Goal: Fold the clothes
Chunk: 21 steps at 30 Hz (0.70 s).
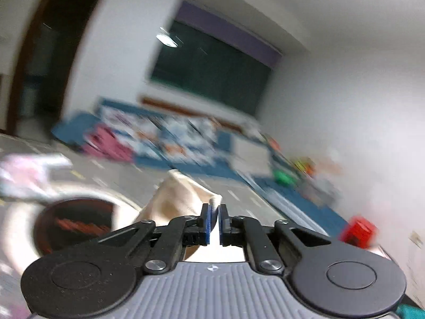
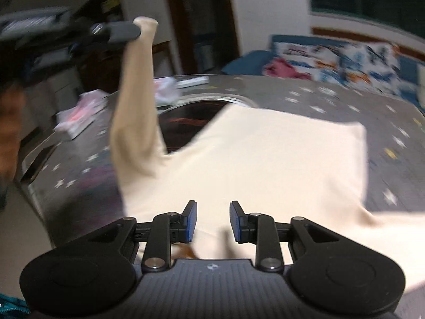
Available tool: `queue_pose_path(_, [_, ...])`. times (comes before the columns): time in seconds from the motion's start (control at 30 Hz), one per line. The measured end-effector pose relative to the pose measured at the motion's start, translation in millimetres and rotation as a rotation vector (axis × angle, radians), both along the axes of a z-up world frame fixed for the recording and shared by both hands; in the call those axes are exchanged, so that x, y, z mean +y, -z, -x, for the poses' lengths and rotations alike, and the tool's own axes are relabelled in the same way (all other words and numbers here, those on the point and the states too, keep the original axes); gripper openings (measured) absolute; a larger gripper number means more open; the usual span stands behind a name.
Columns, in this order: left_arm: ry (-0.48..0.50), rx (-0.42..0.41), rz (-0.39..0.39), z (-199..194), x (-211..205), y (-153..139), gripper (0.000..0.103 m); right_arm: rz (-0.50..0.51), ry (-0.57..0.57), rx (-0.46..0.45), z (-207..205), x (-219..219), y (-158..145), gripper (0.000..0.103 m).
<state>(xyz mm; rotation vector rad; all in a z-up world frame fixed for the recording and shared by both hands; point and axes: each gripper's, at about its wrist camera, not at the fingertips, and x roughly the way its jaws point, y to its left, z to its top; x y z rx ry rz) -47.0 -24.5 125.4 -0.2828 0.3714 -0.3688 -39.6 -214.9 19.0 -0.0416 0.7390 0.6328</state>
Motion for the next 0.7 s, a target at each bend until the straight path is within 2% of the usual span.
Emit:
queue_pose_path(0.1, [0.105, 0.046, -0.079, 3, -24, 22, 0.029, 0.007, 0.06, 0.02, 2, -21, 8, 0.027])
queue_pose_path(0.13, [0.121, 0.058, -0.11, 5, -27, 30, 0.03, 0.009, 0.072, 0.026, 3, -27, 9, 0.027])
queue_pose_path(0.2, [0.115, 0.063, -0.174, 10, -24, 43, 0.03, 0.018, 0.088, 0.032, 7, -36, 12, 0.027])
queue_pose_path(0.27, [0.066, 0.08, -0.265, 16, -14, 56, 0.032, 0.022, 0.1, 0.034, 9, -44, 12, 0.028])
queue_pose_path(0.33, [0.017, 0.113, -0.31, 20, 0, 66, 0.032, 0.02, 0.111, 0.031, 10, -51, 10, 0.028])
queue_pose_path(0.43, [-0.054, 0.155, -0.334, 24, 23, 76, 0.034, 0.01, 0.122, 0.021, 6, -54, 7, 0.028])
queue_pose_path(0.5, [-0.09, 0.175, -0.338, 30, 33, 82, 0.044, -0.005, 0.125, 0.023, 1, -52, 7, 0.028])
queue_pose_path(0.7, [-0.135, 0.226, -0.338, 35, 48, 97, 0.045, -0.001, 0.104, 0.029, -27, -22, 18, 0.028])
